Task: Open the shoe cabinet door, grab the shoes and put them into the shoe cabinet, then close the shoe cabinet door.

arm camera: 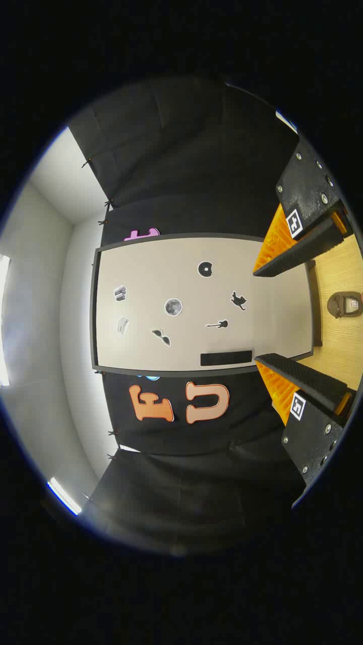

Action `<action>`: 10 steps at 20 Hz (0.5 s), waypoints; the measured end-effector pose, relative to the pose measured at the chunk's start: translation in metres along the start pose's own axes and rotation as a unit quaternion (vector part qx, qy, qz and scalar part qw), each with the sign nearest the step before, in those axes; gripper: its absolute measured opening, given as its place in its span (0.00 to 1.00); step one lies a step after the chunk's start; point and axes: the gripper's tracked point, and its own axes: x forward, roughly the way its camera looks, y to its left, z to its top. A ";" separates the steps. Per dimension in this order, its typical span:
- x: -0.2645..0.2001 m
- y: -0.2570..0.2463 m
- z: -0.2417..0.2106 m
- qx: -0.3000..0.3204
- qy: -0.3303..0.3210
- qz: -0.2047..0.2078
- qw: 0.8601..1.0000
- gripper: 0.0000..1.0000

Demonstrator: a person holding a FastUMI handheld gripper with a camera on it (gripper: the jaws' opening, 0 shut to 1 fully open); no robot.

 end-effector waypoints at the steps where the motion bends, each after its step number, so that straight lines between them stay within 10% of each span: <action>1: -0.001 0.000 0.000 -0.002 0.002 0.002 1.000 0.95; 10: 0.001 0.001 -0.003 -0.001 0.010 0.002 1.000 0.96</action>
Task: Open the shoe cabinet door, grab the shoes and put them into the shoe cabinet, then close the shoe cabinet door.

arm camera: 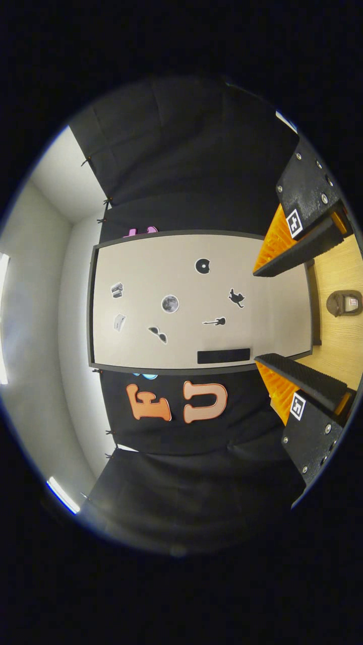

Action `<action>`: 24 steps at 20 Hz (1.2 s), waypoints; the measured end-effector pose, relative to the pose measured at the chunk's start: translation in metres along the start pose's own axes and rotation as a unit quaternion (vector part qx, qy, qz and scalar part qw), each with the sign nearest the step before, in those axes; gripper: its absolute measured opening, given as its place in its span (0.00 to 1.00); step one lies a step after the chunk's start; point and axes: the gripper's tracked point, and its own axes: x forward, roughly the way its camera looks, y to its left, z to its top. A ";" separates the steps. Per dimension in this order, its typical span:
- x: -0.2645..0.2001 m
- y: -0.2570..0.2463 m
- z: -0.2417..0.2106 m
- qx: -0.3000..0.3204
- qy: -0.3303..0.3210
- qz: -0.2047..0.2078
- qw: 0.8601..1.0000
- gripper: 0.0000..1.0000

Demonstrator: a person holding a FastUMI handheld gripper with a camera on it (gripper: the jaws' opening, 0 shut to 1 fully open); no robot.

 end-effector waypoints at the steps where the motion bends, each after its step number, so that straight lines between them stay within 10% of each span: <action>1: 0.000 0.000 0.000 0.003 0.001 -0.001 1.000 0.96; 24: 0.016 0.019 -0.005 0.001 0.021 0.048 0.999 0.96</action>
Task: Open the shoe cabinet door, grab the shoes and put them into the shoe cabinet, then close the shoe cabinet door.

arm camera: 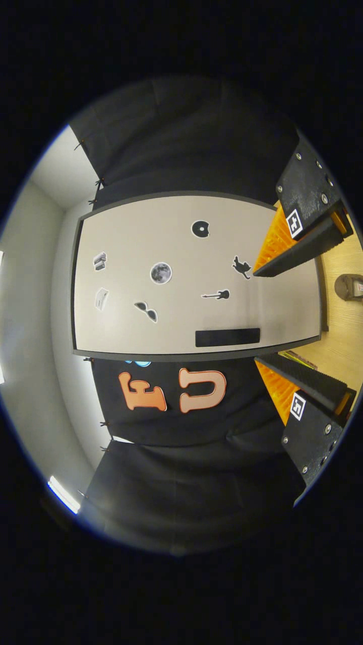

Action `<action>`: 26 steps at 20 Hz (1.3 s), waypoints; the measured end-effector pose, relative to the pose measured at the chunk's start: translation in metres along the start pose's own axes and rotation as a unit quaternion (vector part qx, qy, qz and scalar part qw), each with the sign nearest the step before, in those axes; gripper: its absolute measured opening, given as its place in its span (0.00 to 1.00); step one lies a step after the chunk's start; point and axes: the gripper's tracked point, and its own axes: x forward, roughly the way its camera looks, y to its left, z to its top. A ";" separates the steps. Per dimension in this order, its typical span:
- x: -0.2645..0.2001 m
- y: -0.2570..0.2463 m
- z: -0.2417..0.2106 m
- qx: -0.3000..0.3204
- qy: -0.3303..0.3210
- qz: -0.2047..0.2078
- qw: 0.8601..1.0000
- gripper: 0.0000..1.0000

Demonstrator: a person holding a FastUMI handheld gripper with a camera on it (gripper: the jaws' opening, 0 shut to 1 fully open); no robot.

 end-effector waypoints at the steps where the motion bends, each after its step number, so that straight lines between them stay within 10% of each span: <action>1: 0.005 0.001 0.001 -0.002 0.001 0.000 1.000 0.96; 19: 0.066 0.024 0.000 -0.004 0.002 0.020 1.000 0.95; 26: 0.066 0.015 -0.005 -0.007 0.018 -0.007 1.000 0.37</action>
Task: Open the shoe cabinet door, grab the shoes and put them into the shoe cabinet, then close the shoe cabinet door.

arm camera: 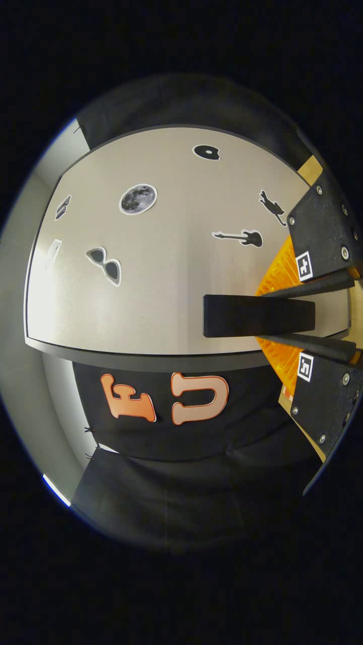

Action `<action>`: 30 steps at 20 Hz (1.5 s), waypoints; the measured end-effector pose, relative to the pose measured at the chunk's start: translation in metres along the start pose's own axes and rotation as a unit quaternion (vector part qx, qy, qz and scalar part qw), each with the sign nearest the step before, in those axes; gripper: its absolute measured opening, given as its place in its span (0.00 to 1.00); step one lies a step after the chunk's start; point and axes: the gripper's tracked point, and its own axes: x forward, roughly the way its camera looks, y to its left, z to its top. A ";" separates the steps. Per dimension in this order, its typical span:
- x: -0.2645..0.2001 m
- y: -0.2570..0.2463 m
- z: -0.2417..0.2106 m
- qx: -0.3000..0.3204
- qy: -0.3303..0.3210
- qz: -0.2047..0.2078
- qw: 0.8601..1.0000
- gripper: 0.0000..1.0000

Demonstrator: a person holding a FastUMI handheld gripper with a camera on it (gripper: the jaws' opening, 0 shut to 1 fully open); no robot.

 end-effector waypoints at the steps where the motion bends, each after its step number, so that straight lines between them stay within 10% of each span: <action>1: 0.000 0.001 0.001 -0.003 -0.002 0.003 1.000 0.37; 30: -0.021 -0.008 0.006 -0.017 0.011 -0.018 1.000 0.31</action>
